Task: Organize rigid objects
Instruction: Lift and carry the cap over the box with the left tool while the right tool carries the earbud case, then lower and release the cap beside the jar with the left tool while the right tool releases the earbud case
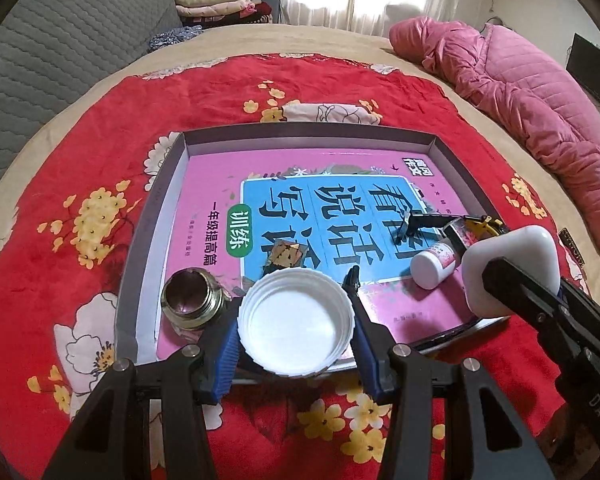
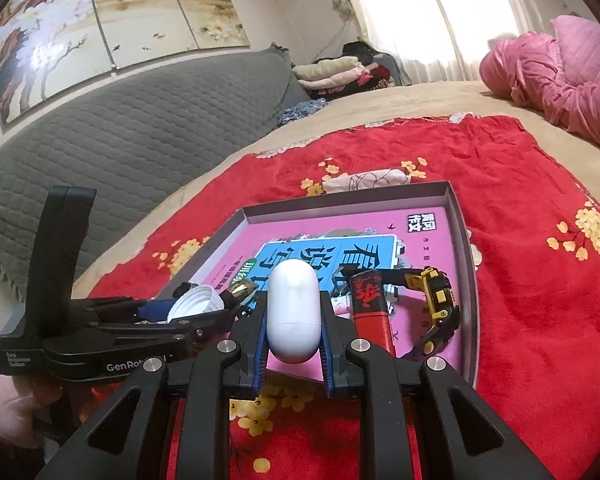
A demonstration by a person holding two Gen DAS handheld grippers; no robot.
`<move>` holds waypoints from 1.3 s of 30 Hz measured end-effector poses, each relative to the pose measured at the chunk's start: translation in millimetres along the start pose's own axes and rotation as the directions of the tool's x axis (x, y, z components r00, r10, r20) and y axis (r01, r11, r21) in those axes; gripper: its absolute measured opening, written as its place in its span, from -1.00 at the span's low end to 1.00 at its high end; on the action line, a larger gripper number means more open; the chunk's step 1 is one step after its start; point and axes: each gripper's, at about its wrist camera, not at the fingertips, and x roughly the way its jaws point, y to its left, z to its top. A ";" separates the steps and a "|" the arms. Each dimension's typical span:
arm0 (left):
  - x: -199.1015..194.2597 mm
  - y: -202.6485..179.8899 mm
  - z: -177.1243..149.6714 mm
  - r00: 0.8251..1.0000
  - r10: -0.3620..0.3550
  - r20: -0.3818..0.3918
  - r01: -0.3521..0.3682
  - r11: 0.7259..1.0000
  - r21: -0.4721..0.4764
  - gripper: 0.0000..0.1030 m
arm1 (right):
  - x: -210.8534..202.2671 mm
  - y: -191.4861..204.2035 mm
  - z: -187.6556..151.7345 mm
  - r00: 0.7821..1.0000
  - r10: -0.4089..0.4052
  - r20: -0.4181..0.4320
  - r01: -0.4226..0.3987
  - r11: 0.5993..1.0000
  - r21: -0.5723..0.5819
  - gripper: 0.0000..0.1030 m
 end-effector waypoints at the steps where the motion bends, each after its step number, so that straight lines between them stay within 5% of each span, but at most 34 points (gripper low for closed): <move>1: 0.8 -0.1 -0.1 1.000 0.000 -0.001 0.000 1.000 -0.001 -0.03 | 0.7 -0.2 0.2 1.000 0.003 -0.001 -0.003 1.000 0.001 -0.57; 39: 11.3 -10.6 1.9 1.000 0.013 -0.016 -0.012 0.999 0.034 -0.03 | 30.8 -3.9 -8.2 0.992 -0.033 -0.123 0.029 0.999 -0.034 -0.57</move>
